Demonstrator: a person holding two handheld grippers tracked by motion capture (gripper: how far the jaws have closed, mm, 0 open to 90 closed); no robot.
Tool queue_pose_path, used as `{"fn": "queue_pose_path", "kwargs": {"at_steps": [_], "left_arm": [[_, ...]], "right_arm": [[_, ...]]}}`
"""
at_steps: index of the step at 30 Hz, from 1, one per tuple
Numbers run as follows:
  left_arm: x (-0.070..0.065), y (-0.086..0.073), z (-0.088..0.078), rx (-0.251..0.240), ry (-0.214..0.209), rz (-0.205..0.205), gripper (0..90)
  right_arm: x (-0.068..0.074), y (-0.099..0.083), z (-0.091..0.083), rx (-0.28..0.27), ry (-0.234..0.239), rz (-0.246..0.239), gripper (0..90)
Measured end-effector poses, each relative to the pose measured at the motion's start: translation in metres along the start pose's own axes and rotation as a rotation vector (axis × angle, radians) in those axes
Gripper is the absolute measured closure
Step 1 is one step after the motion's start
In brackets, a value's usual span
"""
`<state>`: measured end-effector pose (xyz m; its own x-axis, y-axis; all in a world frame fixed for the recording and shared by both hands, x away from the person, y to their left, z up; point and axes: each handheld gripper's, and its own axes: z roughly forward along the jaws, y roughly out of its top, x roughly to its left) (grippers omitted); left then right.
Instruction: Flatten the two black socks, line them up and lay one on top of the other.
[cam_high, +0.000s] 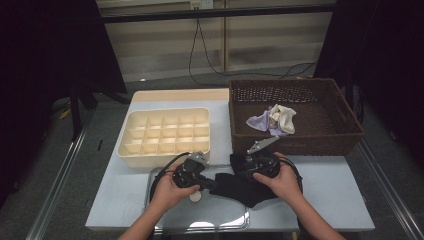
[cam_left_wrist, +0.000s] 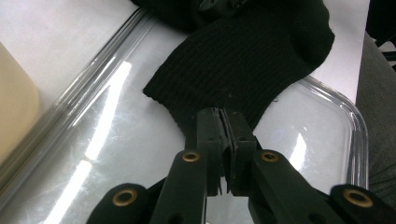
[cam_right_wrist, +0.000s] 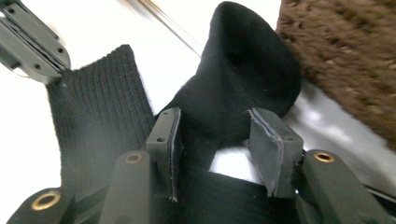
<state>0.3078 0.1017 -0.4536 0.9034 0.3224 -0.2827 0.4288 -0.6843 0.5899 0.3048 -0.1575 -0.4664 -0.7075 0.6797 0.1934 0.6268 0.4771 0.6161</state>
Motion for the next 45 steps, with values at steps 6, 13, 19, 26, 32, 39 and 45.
{"fn": "queue_pose_path", "kwargs": {"at_steps": [6,13,19,26,32,39,45], "left_arm": [[-0.002,0.0,0.001,-0.007,-0.002,-0.016,86.7],[-0.002,-0.002,-0.001,0.001,-0.004,-0.015,86.8],[-0.001,-0.002,-0.001,0.016,-0.008,-0.013,86.8],[0.001,-0.003,0.0,0.022,-0.004,-0.018,86.6],[0.001,-0.002,-0.001,0.024,-0.007,-0.018,86.5],[0.001,0.0,0.0,0.027,-0.013,-0.015,86.3],[0.003,0.002,0.004,0.028,-0.045,-0.016,85.6]], "right_arm": [[0.004,-0.002,-0.002,-0.005,0.066,0.006,85.3],[-0.003,-0.006,-0.018,-0.028,0.016,0.025,87.7],[-0.014,-0.016,-0.037,-0.061,-0.013,0.037,87.6],[-0.026,-0.037,-0.051,-0.075,-0.029,0.079,87.4],[-0.032,-0.049,-0.06,-0.08,-0.048,0.101,87.2],[-0.035,-0.059,-0.07,-0.094,-0.073,0.12,86.7],[-0.037,-0.066,-0.082,-0.118,-0.104,0.138,78.6]]}}
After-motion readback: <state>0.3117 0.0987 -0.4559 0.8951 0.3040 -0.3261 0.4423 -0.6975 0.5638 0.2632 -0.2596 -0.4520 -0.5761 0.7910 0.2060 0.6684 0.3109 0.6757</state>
